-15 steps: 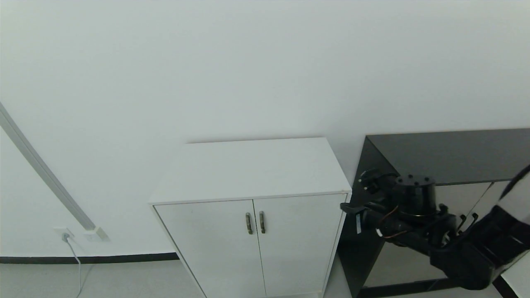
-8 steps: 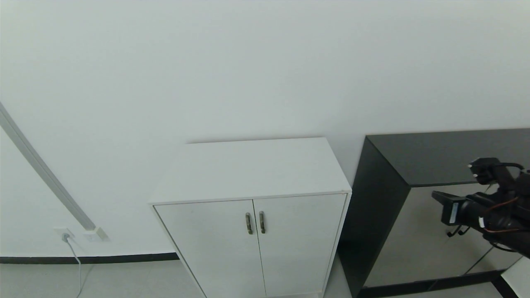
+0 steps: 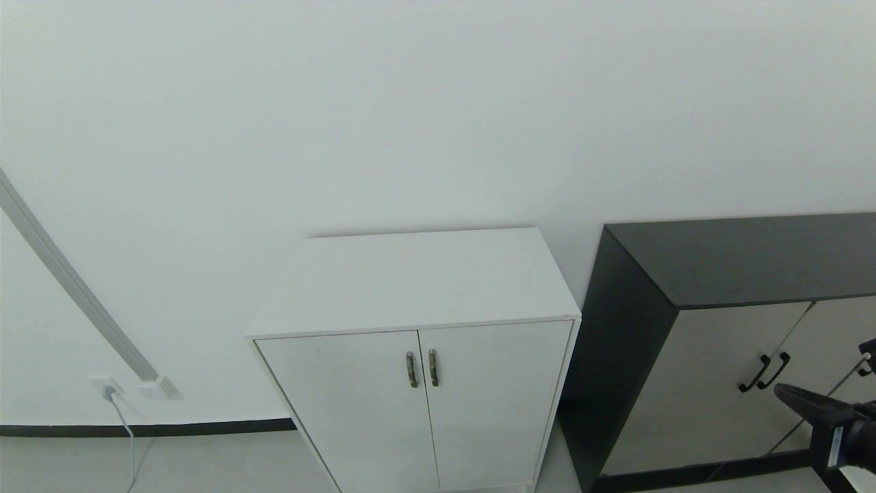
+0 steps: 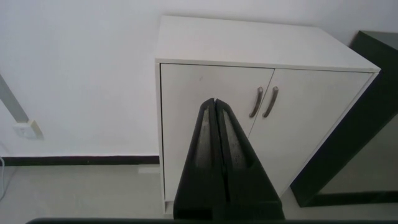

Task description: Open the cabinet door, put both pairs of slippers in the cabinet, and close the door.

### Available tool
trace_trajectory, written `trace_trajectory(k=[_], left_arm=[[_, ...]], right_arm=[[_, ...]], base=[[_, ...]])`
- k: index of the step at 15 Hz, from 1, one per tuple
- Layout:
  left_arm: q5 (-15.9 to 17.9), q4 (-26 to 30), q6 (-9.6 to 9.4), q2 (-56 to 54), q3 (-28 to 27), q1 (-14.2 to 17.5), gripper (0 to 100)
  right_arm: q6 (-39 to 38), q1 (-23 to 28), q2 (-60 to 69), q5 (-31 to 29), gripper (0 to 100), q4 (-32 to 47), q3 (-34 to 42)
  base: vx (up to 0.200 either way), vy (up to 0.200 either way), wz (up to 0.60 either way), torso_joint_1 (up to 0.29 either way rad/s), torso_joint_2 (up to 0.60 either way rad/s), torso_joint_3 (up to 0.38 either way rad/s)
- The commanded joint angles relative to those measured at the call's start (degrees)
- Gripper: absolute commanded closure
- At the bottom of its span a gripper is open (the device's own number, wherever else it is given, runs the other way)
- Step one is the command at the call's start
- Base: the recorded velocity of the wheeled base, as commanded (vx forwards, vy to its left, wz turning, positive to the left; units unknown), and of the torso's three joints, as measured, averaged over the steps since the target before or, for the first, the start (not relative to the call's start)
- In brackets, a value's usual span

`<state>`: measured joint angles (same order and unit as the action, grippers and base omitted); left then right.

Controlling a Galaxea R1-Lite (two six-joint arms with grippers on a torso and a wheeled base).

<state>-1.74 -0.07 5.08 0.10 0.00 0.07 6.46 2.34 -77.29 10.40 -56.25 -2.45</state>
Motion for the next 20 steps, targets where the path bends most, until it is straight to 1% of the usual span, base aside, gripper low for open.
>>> trace_trajectory(k=[1,5,6,7,10,11,13,15,17,19,20], left_arm=[[0.0,0.0,0.10,0.1,-0.1,0.0,100],[0.1,0.0,0.10,0.1,0.0,0.0,100],[0.1,0.0,0.10,0.1,-0.1,0.0,100],[0.1,0.0,0.10,0.1,0.0,0.0,100],[0.1,0.0,0.10,0.1,0.0,0.0,100],[0.1,0.0,0.10,0.1,0.0,0.0,100],[0.1,0.0,0.10,0.1,-0.1,0.0,100],[0.1,0.0,0.10,0.1,0.0,0.0,100],[0.1,0.0,0.10,0.1,-0.1,0.0,100],[0.1,0.0,0.10,0.1,0.0,0.0,100],[0.0,0.0,0.19,0.1,-0.1,0.0,100]], right_arm=[[0.1,-3.2,5.0,-0.1,100,3.2,2.5],[1.0,-3.7,14.4,1.7,100,14.1,2.5],[3.2,-3.7,19.4,3.4,100,21.2,2.5],[4.7,-3.7,23.1,4.0,100,25.8,2.5],[5.8,-3.7,30.8,5.3,100,33.7,2.5],[7.0,-3.8,36.9,6.7,100,42.6,2.5],[7.6,-5.2,41.0,7.2,100,49.6,2.5],[7.6,-6.8,42.7,7.2,100,52.2,2.5],[7.7,-7.9,42.5,7.3,100,52.6,2.5],[7.2,-9.5,42.3,7.4,100,54.8,2.4],[6.7,-9.4,42.4,7.4,100,54.8,2.5]], base=[[0.000,0.000,0.00,0.000,0.00,0.000],[0.000,0.000,0.00,0.000,0.00,0.000],[0.000,0.000,0.00,0.000,0.00,0.000],[0.000,0.000,0.00,0.000,0.00,0.000],[0.000,0.000,0.00,0.000,0.00,0.000],[0.000,0.000,0.00,0.000,0.00,0.000],[0.000,0.000,0.00,0.000,0.00,0.000],[0.000,0.000,0.00,0.000,0.00,0.000],[0.000,0.000,0.00,0.000,0.00,0.000],[0.000,0.000,0.00,0.000,0.00,0.000],[0.000,0.000,0.00,0.000,0.00,0.000]])
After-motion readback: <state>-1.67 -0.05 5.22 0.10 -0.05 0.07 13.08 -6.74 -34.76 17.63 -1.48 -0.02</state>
